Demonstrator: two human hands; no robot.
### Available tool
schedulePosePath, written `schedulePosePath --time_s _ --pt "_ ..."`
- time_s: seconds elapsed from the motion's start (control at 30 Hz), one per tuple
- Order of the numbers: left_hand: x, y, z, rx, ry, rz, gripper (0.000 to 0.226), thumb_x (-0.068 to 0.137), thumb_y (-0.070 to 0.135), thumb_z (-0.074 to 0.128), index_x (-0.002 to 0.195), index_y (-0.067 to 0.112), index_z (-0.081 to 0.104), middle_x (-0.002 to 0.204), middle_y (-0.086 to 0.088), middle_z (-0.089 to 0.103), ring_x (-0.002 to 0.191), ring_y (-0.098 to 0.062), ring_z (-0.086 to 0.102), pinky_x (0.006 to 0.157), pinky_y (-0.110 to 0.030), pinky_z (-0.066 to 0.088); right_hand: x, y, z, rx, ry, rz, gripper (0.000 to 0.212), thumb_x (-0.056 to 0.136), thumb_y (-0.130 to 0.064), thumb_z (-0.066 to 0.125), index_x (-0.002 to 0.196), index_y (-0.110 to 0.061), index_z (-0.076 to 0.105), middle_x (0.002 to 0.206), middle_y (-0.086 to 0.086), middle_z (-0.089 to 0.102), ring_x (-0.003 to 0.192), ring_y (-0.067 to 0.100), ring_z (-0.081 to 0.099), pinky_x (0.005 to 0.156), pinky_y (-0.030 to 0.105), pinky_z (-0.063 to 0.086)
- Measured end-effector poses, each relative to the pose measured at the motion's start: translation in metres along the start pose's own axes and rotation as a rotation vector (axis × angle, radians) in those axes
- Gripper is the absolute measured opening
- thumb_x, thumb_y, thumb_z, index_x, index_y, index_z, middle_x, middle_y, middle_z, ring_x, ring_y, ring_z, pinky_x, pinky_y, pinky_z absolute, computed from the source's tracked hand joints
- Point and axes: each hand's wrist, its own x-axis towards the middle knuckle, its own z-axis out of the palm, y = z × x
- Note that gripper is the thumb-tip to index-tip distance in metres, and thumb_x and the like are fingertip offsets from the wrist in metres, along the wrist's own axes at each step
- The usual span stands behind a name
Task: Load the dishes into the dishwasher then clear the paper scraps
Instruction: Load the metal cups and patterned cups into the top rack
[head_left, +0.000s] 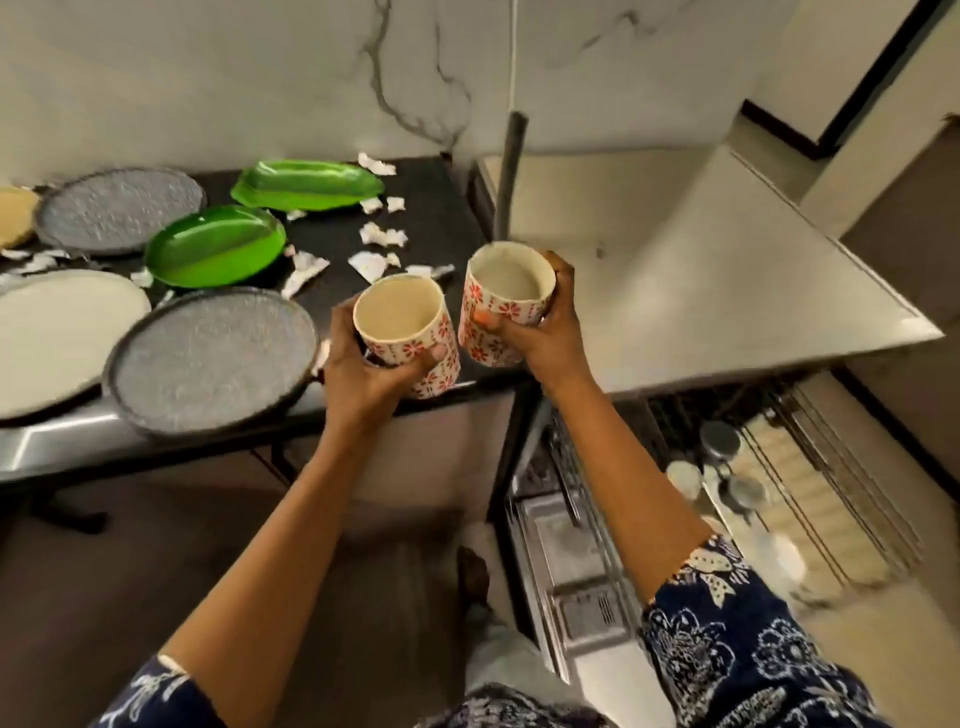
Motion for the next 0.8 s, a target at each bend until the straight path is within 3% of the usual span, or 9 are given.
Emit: schedulePosePath --time_s 0.17,0.33,0.43,0.53,0.67,0.8 --pt "-0.093 0.004 0.021 -0.023 -0.063 -0.094 0.081 0.054 0.042 0.084 0.123 0.023 0.046 0.115 0.012 0.060 0.106 -0.003 0.060 0.093 -0.035 0.052 -0.100 0.000 -0.054 0.027 0.054 0.144 0.084 0.054 -0.032 0.085 0.125 -0.025 0.039 0.122 -0.006 0.049 0.114 0.007 0.051 0.094 0.025 0.047" --pt "-0.154 -0.001 0.047 -0.018 -0.162 -0.154 0.078 0.053 0.044 0.084 0.120 0.034 0.046 0.114 0.017 0.059 0.107 -0.003 0.059 0.093 -0.035 0.052 -0.169 0.013 -0.098 0.018 0.083 0.324 0.082 0.054 -0.035 0.085 0.123 -0.034 0.041 0.122 -0.003 0.053 0.115 0.015 0.054 0.095 0.040 0.050" --pt "-0.181 -0.002 0.072 -0.034 -0.207 -0.185 0.077 0.052 0.043 0.084 0.120 0.034 0.046 0.114 0.020 0.059 0.107 -0.004 0.059 0.091 -0.031 0.053 -0.196 0.026 -0.123 0.001 0.095 0.422 0.079 0.060 -0.025 0.086 0.124 -0.031 0.040 0.120 -0.003 0.053 0.114 0.019 0.054 0.094 0.047 0.049" --pt "-0.201 -0.002 0.099 -0.057 -0.226 -0.219 0.076 0.051 0.044 0.083 0.117 0.040 0.045 0.114 0.019 0.059 0.107 -0.002 0.059 0.088 -0.026 0.052 -0.219 0.033 -0.151 0.016 0.109 0.520 0.074 0.063 -0.021 0.084 0.119 -0.037 0.039 0.120 -0.003 0.053 0.113 0.020 0.054 0.093 0.047 0.050" --pt "-0.225 -0.001 0.142 -0.073 -0.216 -0.307 0.082 0.047 0.046 0.083 0.119 0.036 0.045 0.115 0.015 0.058 0.104 0.002 0.059 0.083 -0.018 0.052 -0.236 0.046 -0.200 0.056 0.100 0.630 0.078 0.064 -0.022 0.084 0.126 -0.032 0.038 0.119 0.000 0.055 0.111 0.022 0.055 0.087 0.045 0.054" --pt "-0.247 -0.002 0.186 -0.086 -0.139 -0.377 0.084 0.044 0.048 0.086 0.118 0.037 0.047 0.113 0.013 0.060 0.104 -0.002 0.060 0.086 -0.026 0.053 -0.230 0.064 -0.261 0.278 0.181 0.777 0.081 0.056 -0.027 0.080 0.127 -0.023 0.041 0.115 0.002 0.059 0.107 0.026 0.059 0.082 0.046 0.054"
